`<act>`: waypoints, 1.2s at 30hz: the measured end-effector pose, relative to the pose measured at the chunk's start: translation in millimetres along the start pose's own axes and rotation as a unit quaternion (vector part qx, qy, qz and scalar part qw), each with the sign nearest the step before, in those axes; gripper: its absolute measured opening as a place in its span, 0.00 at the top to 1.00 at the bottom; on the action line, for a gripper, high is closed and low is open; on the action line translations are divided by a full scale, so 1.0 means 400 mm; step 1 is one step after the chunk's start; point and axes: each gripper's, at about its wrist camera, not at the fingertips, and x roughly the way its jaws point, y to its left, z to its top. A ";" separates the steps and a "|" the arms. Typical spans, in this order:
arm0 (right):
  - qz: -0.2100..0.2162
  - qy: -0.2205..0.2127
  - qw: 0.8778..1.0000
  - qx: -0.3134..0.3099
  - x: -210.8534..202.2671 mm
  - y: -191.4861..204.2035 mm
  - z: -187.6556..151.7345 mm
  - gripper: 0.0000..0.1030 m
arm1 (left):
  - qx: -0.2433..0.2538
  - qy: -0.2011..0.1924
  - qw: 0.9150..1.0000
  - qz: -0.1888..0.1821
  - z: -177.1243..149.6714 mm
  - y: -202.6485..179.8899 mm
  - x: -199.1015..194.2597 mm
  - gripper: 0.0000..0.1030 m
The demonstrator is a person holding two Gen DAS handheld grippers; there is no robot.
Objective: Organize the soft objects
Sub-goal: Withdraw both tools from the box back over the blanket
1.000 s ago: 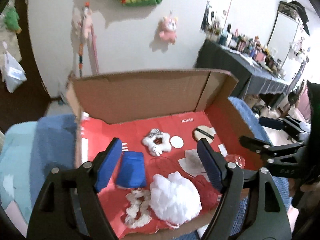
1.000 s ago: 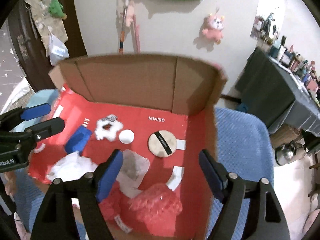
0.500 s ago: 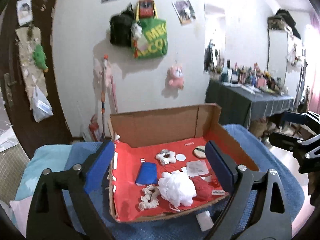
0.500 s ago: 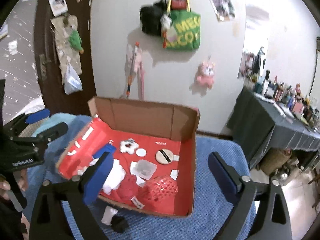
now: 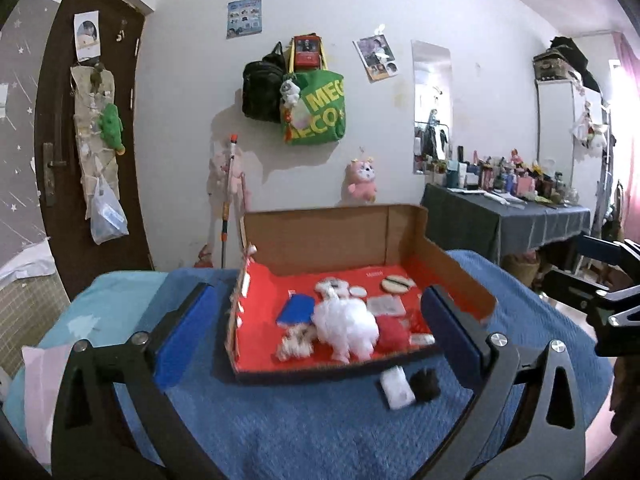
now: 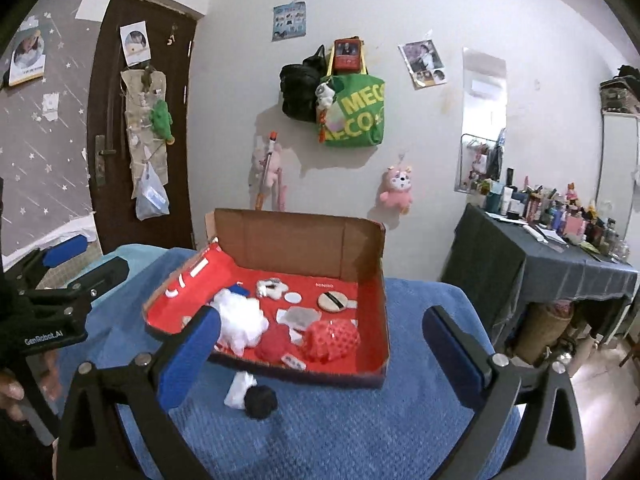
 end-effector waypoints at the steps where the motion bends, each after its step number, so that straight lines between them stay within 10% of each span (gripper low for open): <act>1: -0.002 -0.001 1.000 0.001 -0.002 0.003 -0.014 0.00 | -0.002 0.002 1.000 0.001 -0.012 0.000 -0.003 0.00; 20: -0.019 0.068 0.996 0.047 0.060 0.018 -0.299 0.00 | -0.028 0.100 0.995 0.013 -0.273 -0.023 0.049 0.00; 36: -0.010 0.109 0.992 0.064 0.113 0.008 -0.335 0.00 | -0.027 0.142 0.990 0.005 -0.308 -0.028 0.094 0.00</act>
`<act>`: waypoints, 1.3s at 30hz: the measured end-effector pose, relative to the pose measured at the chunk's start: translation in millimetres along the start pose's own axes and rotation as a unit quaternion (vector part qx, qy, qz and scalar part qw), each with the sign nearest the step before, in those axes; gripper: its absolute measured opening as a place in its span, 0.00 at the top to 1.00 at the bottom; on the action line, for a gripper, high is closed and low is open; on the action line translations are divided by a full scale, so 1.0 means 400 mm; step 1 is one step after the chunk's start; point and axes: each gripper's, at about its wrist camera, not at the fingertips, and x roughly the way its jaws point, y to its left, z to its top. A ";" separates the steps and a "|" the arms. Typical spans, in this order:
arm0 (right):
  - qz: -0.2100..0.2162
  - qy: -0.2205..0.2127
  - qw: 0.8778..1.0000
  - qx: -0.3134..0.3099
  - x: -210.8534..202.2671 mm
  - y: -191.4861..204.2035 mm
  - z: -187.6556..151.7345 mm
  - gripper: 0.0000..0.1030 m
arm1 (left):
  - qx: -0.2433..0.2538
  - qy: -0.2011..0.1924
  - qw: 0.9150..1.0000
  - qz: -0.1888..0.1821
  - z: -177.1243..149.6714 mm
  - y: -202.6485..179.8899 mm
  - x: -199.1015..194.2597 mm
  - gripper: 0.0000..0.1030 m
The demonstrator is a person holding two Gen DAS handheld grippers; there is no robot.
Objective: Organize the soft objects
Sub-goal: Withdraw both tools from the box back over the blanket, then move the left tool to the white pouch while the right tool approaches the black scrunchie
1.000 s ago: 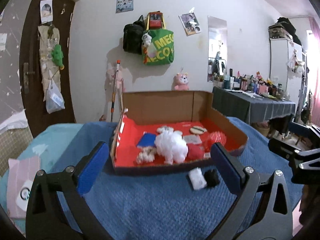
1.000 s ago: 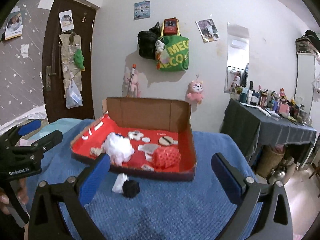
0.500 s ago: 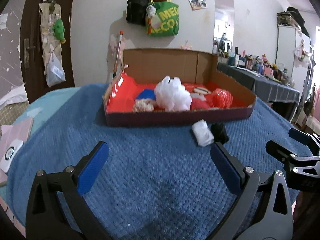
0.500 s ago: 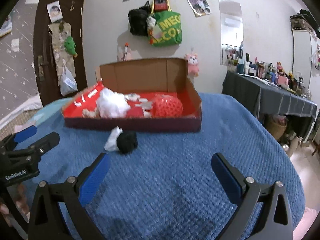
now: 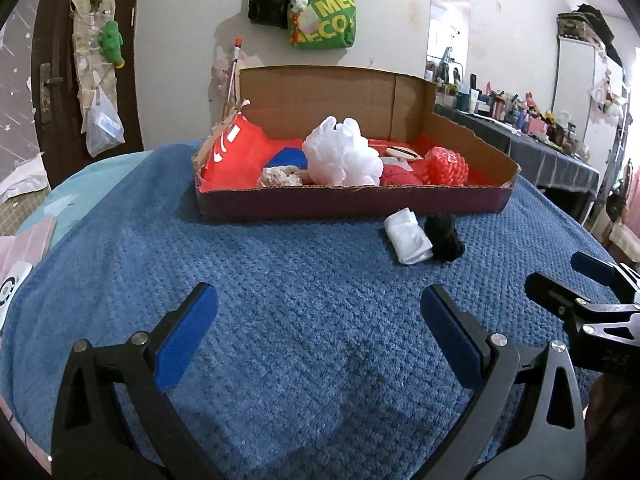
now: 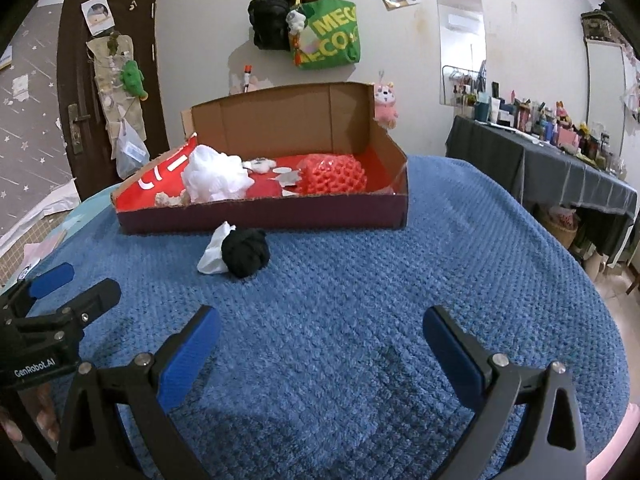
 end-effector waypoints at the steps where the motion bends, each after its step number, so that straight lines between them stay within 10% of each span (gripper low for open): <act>1: 0.000 0.002 1.000 0.000 0.003 -0.001 0.004 0.00 | 0.002 0.002 1.000 0.001 0.006 -0.002 0.003 0.00; 24: 0.199 0.148 0.967 0.062 0.220 -0.055 0.140 0.13 | 0.085 0.122 0.982 -0.116 0.132 -0.054 0.200 0.06; 29: 0.232 0.162 0.956 0.074 0.255 -0.056 0.160 0.20 | 0.101 0.143 0.973 -0.149 0.144 -0.076 0.235 0.26; 33: 0.259 0.178 0.946 0.079 0.277 -0.051 0.163 0.37 | 0.112 0.156 0.966 -0.172 0.144 -0.096 0.257 0.45; 35: 0.275 0.183 0.940 0.082 0.285 -0.047 0.160 0.48 | 0.113 0.167 0.960 -0.193 0.141 -0.104 0.270 0.70; 39: 0.296 0.182 0.933 0.093 0.288 -0.048 0.158 0.69 | 0.104 0.165 0.958 -0.209 0.142 -0.103 0.273 0.78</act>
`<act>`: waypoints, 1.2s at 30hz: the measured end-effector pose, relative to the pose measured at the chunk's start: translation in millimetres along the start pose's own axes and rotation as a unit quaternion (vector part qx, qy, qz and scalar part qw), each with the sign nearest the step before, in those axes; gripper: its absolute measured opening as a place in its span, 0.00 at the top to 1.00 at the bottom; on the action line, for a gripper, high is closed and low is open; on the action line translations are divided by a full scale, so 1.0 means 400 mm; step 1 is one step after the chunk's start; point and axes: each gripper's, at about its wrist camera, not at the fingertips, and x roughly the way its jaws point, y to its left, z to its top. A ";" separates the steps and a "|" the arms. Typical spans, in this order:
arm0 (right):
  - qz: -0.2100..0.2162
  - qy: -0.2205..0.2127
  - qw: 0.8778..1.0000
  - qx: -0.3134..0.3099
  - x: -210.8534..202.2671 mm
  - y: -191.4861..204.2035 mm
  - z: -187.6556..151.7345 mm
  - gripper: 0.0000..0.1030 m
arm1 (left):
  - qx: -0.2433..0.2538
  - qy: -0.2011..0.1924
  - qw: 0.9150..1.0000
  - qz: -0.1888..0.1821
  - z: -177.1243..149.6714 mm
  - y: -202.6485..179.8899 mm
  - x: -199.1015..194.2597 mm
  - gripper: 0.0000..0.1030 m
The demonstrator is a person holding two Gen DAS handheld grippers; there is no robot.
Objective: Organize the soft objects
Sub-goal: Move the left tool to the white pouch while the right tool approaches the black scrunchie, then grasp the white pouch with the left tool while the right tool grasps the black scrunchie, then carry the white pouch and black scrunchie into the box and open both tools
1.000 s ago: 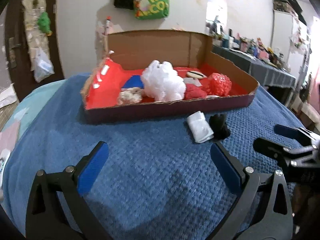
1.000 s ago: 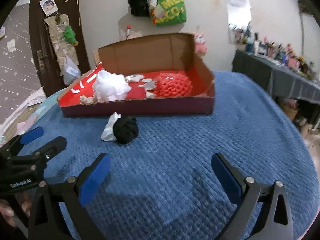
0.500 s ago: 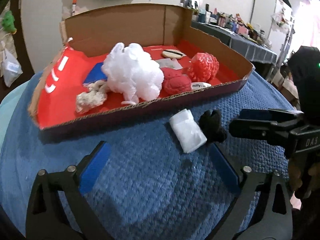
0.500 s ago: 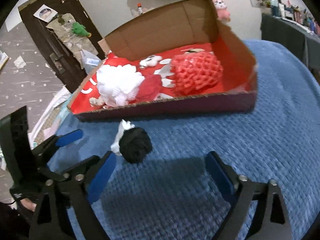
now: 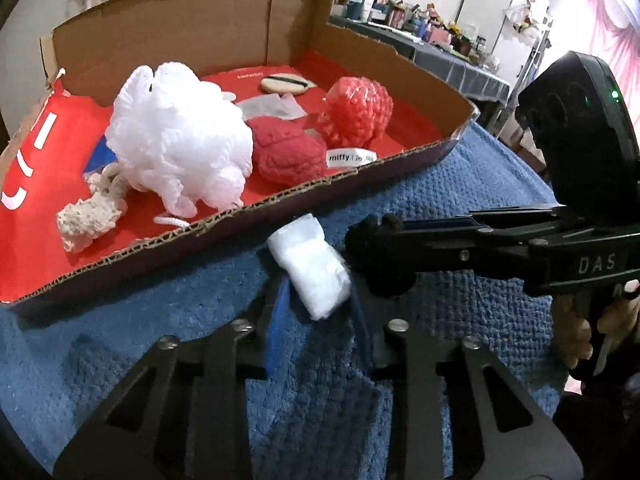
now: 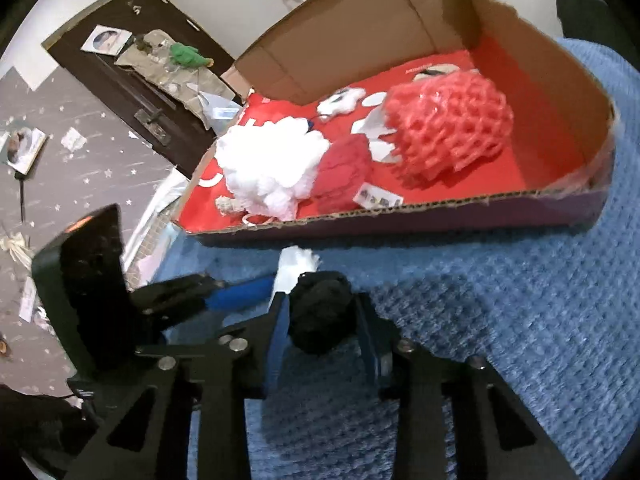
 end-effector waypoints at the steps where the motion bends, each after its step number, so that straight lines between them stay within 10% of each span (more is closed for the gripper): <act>1: 0.002 -0.004 1.000 -0.001 -0.004 0.001 0.000 0.70 | 0.000 -0.004 1.000 -0.001 0.000 -0.001 -0.006 0.79; 25: -0.034 -0.075 0.996 -0.027 -0.109 0.077 -0.012 0.70 | -0.009 -0.084 0.996 0.022 -0.010 -0.004 -0.164 0.79; 36: -0.101 -0.117 0.985 -0.074 -0.152 0.115 0.189 0.70 | -0.001 -0.099 0.995 0.016 0.226 0.045 -0.160 0.79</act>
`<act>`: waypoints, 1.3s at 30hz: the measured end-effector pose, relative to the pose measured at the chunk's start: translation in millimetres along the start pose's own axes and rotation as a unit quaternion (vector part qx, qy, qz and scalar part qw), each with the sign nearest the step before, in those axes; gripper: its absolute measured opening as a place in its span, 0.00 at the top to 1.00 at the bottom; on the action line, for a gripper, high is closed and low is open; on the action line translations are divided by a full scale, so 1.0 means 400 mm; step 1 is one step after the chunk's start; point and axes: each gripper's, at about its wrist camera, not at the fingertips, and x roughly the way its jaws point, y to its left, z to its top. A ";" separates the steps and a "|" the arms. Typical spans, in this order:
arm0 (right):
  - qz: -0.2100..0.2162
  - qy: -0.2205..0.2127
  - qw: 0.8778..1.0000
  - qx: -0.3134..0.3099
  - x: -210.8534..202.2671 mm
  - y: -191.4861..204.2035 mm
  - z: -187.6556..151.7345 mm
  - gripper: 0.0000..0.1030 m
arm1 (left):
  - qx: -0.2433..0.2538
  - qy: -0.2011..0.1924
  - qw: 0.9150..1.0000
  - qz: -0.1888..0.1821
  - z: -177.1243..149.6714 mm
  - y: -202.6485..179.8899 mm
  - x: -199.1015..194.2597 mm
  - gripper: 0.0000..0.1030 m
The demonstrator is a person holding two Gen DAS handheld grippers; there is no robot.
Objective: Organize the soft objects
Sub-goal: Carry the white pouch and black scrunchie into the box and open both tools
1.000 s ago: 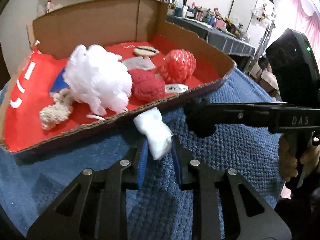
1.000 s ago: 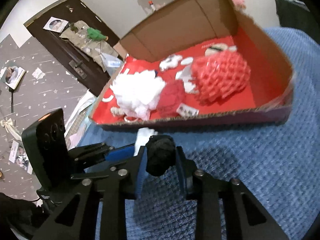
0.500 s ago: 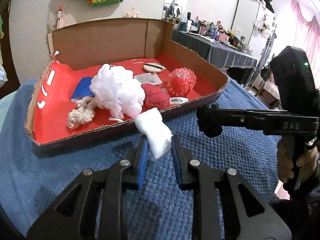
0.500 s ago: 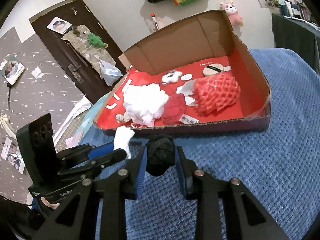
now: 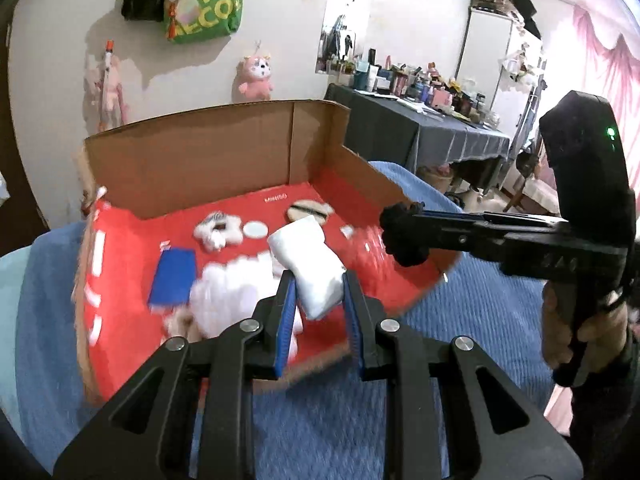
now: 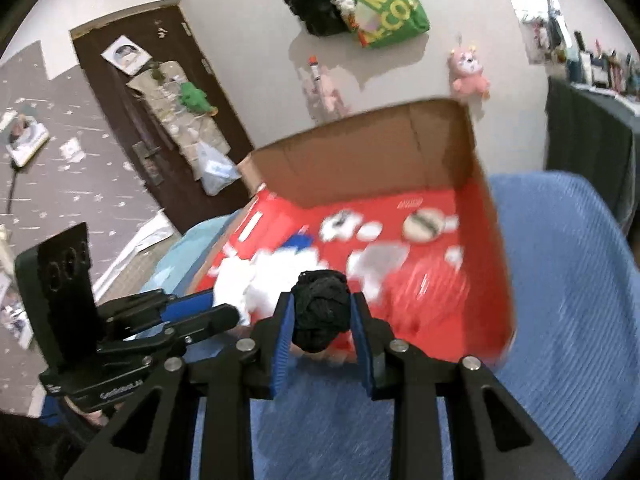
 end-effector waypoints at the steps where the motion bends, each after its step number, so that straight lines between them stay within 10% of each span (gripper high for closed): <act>1: -0.014 0.001 1.000 -0.005 0.012 -0.002 0.018 0.70 | -0.005 0.008 1.000 -0.001 0.021 0.011 0.019 0.79; 16: -0.159 0.108 0.980 -0.048 0.256 -0.073 0.141 0.70 | -0.064 0.156 0.985 0.020 0.097 0.150 0.316 0.79; 39: -0.206 0.182 0.959 -0.075 0.350 -0.104 0.112 0.69 | -0.057 0.194 0.979 0.033 0.088 0.171 0.384 0.79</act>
